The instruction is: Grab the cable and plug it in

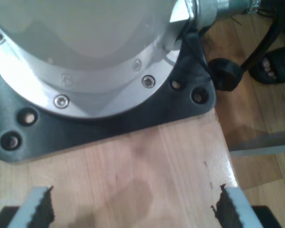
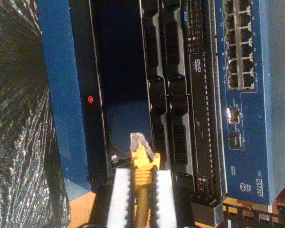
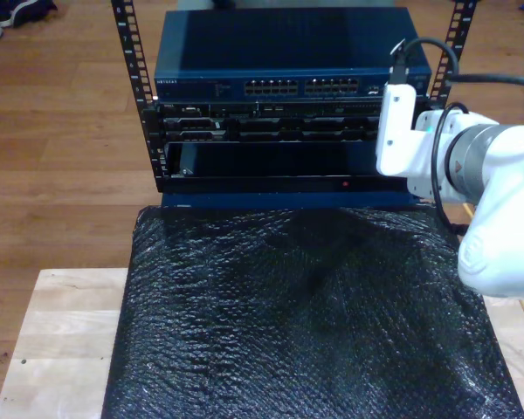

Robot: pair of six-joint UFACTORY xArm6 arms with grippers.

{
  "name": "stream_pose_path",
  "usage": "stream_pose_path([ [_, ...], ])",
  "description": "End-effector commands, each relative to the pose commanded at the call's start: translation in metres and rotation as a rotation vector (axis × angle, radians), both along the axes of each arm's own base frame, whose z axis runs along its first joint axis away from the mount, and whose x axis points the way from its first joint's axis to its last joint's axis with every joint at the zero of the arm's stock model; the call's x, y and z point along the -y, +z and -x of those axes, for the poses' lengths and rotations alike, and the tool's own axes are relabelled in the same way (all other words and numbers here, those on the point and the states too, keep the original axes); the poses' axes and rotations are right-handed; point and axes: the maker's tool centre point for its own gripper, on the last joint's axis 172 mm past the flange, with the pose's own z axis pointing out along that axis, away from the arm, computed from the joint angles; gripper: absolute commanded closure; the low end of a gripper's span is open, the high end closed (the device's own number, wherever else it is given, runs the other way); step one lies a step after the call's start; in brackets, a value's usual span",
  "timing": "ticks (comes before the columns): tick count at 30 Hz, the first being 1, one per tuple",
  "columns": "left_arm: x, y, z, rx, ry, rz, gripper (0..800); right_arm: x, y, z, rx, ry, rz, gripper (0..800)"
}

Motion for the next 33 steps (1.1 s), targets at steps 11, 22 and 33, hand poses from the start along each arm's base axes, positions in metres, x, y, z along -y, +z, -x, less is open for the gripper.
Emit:
stream_pose_path([
  [11,0.001,0.000,0.000,0.000,0.000,0.001,0,-0.020,0.017,-0.006,0.043,0.037,0.004,800],
  [22,0.000,0.000,0.000,0.000,0.000,0.000,0,-0.063,0.032,0.000,0.095,0.122,0.007,800],
  [33,0.000,0.000,0.000,0.000,0.000,0.000,0,-0.078,0.022,0.005,0.162,0.183,0.068,800],
])
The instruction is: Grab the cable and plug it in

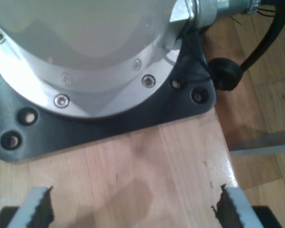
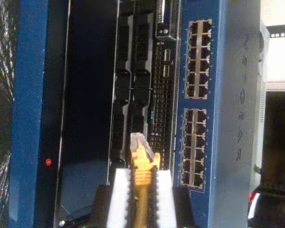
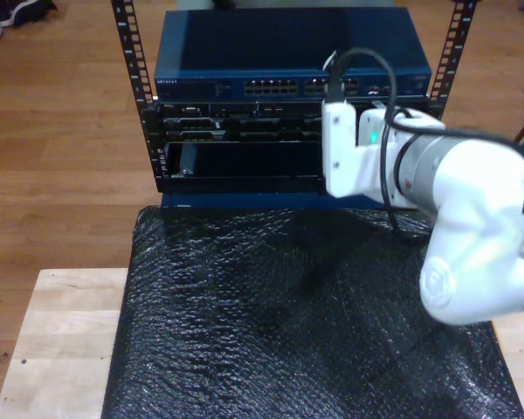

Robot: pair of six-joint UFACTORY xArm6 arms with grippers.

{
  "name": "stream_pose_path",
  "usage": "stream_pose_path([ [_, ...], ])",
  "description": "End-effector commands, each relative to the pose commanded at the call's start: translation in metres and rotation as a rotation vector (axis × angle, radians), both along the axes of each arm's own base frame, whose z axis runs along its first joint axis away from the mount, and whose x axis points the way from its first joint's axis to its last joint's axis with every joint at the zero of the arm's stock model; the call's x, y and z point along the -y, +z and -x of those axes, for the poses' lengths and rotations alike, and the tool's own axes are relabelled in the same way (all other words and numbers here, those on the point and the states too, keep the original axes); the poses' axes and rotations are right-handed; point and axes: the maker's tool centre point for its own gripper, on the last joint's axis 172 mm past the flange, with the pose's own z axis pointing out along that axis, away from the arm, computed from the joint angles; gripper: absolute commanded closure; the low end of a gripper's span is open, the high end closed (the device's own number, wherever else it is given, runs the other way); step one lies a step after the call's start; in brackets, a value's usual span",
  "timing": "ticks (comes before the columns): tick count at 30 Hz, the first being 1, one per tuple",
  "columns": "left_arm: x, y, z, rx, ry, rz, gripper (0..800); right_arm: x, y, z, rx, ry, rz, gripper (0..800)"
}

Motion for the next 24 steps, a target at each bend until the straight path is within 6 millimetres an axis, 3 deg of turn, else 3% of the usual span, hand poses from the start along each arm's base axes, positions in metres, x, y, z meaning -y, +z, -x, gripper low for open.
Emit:
stream_pose_path([
  [11,0.001,0.000,0.000,0.000,0.000,0.001,0,-0.018,0.003,-0.002,0.021,0.051,0.031,800],
  [14,0.000,0.000,0.000,0.000,0.000,0.000,0,-0.029,-0.007,-0.006,0.005,0.066,0.039,800],
  [24,0.001,0.000,0.000,0.000,0.000,0.001,0,-0.039,0.007,-0.001,0.103,0.094,0.032,800],
])
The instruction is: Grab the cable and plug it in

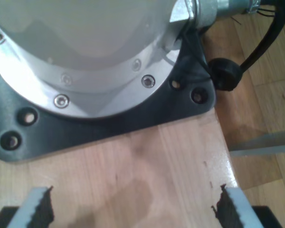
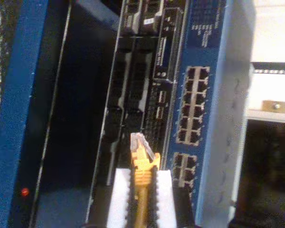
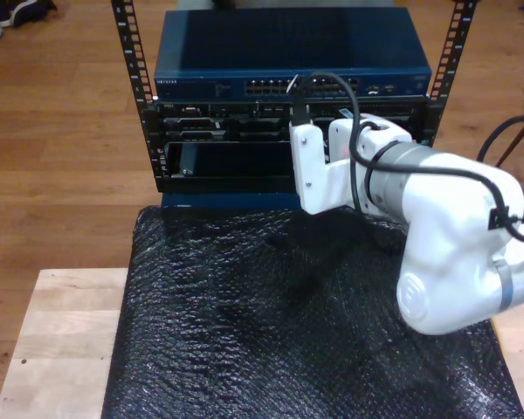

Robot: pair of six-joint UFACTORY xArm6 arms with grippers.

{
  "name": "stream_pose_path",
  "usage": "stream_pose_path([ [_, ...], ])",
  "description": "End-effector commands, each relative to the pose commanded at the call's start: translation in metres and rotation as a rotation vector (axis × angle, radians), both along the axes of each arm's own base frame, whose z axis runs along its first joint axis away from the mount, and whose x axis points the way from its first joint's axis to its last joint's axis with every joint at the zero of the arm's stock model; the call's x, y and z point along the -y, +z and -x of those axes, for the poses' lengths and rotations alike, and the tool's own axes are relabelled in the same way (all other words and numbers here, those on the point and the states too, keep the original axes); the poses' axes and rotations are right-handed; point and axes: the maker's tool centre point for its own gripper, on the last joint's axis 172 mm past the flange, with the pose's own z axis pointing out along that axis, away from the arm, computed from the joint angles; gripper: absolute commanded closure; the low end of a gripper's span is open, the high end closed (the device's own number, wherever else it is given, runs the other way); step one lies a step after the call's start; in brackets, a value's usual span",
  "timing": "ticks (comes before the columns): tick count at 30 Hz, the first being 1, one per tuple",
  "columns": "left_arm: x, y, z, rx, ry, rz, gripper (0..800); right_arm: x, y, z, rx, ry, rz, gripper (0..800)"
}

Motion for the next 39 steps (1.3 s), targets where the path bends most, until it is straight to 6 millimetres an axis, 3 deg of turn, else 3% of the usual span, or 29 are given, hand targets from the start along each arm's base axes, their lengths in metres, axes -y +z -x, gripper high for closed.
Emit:
stream_pose_path([
  [10,0.000,0.000,0.000,0.000,0.000,0.000,0,-0.015,-0.006,0.006,0.045,0.025,-0.015,800],
  [33,0.000,0.000,0.000,0.000,0.000,0.000,0,-0.013,0.002,0.001,0.120,0.011,-0.046,800],
  [37,-0.001,0.000,0.000,0.000,0.000,-0.001,0,-0.014,0.012,0.001,0.163,0.011,-0.063,800],
  [39,-0.001,0.000,0.000,0.000,0.000,-0.001,0,-0.013,0.002,-0.002,0.154,0.006,-0.060,800],
])
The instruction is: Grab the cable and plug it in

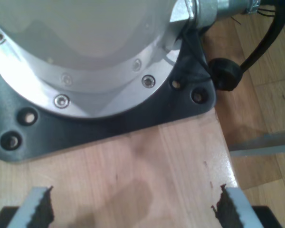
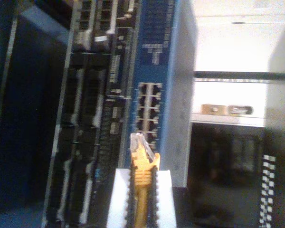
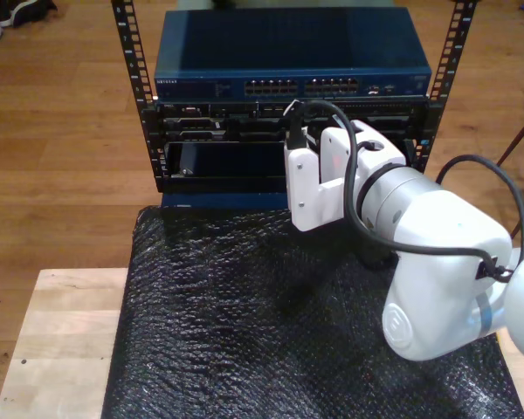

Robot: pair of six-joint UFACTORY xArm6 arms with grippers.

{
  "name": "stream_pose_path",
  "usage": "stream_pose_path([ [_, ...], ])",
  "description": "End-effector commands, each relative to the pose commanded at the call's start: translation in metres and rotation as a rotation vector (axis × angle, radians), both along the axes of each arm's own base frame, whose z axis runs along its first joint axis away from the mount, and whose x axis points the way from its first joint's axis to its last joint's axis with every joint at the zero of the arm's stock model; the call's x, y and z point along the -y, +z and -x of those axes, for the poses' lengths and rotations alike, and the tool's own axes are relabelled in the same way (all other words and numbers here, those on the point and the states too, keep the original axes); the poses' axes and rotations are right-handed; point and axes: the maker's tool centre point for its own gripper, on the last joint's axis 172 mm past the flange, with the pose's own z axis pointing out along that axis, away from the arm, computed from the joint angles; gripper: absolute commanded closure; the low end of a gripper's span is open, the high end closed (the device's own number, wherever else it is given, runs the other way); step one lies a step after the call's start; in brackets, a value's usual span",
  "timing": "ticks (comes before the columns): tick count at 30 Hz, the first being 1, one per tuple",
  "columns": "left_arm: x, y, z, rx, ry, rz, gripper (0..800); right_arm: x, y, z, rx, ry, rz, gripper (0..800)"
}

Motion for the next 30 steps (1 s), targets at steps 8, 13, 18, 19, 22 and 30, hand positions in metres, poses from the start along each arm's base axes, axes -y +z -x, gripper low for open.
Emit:
stream_pose_path([
  [8,0.001,0.000,0.000,0.000,0.000,0.001,0,0.000,-0.009,-0.003,0.033,-0.005,-0.008,800],
  [13,0.000,0.000,0.000,0.000,0.000,0.000,0,-0.002,-0.009,-0.007,0.056,-0.005,-0.014,800],
  [18,0.001,0.000,0.000,0.000,0.000,0.001,0,0.001,-0.017,-0.009,0.048,-0.012,-0.012,800],
  [19,0.000,0.000,0.000,0.000,0.000,0.000,0,0.001,-0.014,-0.009,0.061,-0.013,-0.017,800],
  [22,0.000,0.000,0.000,0.000,0.000,0.000,0,0.003,-0.013,-0.009,0.098,-0.017,-0.024,800],
  [30,0.000,0.000,0.000,0.000,0.000,0.000,0,0.010,-0.004,-0.005,0.202,-0.035,-0.056,800],
])
